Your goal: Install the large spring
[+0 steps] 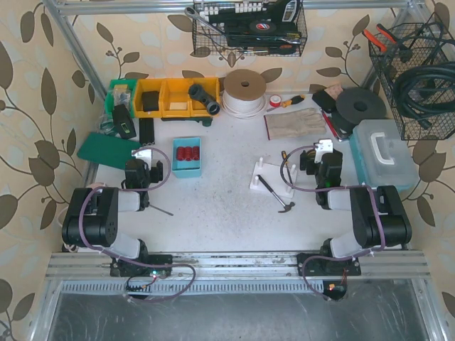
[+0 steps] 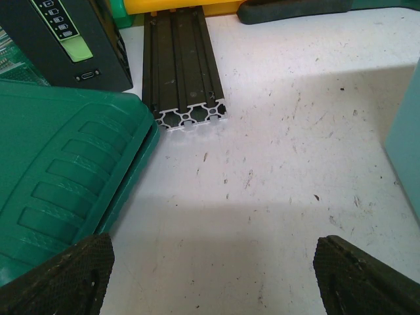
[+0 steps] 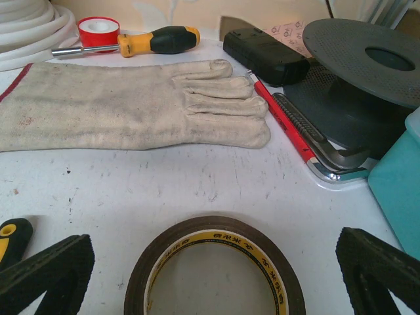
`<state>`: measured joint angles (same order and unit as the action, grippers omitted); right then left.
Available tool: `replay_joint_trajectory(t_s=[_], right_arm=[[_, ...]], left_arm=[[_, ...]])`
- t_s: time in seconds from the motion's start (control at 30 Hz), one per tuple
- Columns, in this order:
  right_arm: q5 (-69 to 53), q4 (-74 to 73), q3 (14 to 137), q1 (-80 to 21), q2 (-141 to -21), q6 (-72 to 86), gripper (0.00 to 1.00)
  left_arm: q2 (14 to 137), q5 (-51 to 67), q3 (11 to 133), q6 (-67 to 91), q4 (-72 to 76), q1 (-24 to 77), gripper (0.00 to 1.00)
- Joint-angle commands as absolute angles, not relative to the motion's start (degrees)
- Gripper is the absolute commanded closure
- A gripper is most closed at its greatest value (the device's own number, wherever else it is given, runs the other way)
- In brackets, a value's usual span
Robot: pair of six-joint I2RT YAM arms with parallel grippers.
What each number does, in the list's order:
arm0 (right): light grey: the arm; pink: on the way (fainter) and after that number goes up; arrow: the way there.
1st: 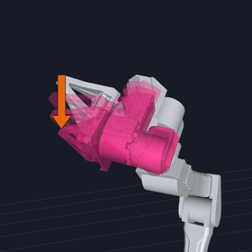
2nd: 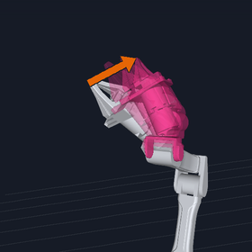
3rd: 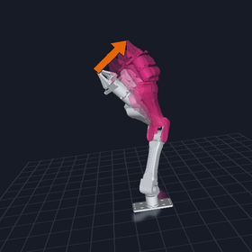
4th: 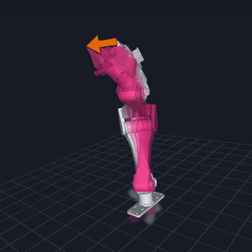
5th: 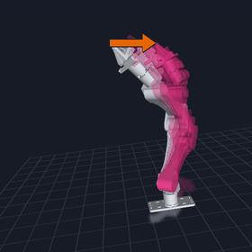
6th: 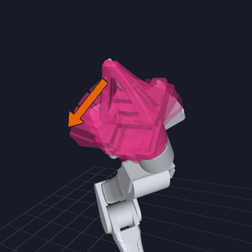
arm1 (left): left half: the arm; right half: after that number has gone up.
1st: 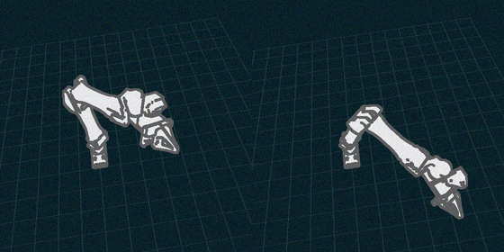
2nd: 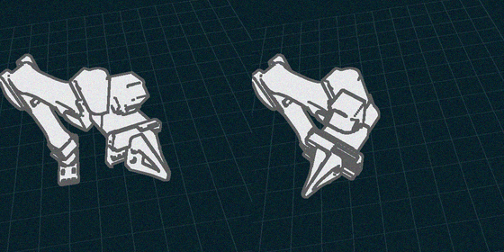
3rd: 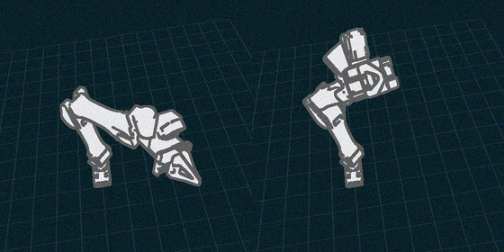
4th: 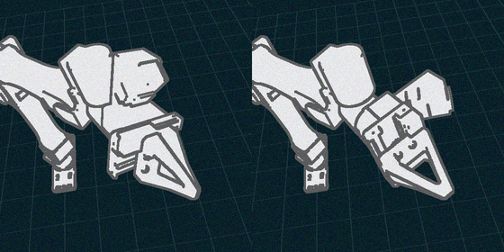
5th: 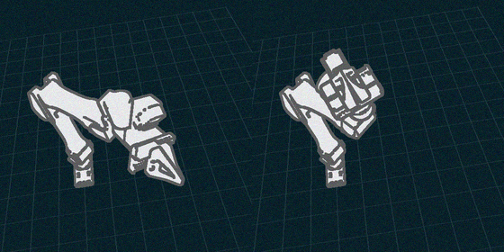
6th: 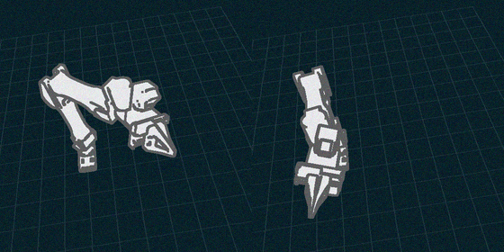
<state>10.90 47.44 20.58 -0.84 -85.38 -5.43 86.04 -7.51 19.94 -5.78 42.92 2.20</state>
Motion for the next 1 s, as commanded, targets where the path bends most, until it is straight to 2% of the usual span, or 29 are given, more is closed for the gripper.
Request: replay_joint_trajectory(t_s=[0.0,0.47,0.53,0.6,0.87,0.97], right_arm=[[10.72,48.86,20.57,-0.71,-86.04,-5.36,0.00],[10.77,49.39,20.16,-0.75,-85.57,-5.44,0.00],[10.55,44.68,21.43,-0.74,-82.45,-5.60,0.00],[8.95,33.85,24.92,-0.78,-76.95,-7.09,0.00],[3.79,15.51,32.23,-0.76,-61.72,-5.16,0.00],[-1.45,5.95,37.86,-0.79,-57.84,-3.85,0.00]], left_arm=[[85.61,-8.27,21.54,-5.12,43.59,1.64,0.14],[85.46,-8.27,21.45,-5.10,43.68,1.61,0.14],[85.31,-8.51,21.13,-5.05,44.04,1.67,0.14],[83.64,-9.03,21.22,-5.00,43.53,1.69,0.14],[65.61,-7.71,32.39,-1.98,12.66,1.72,0.14],[60.57,-11.53,39.06,5.74,0.57,1.72,0.14]])
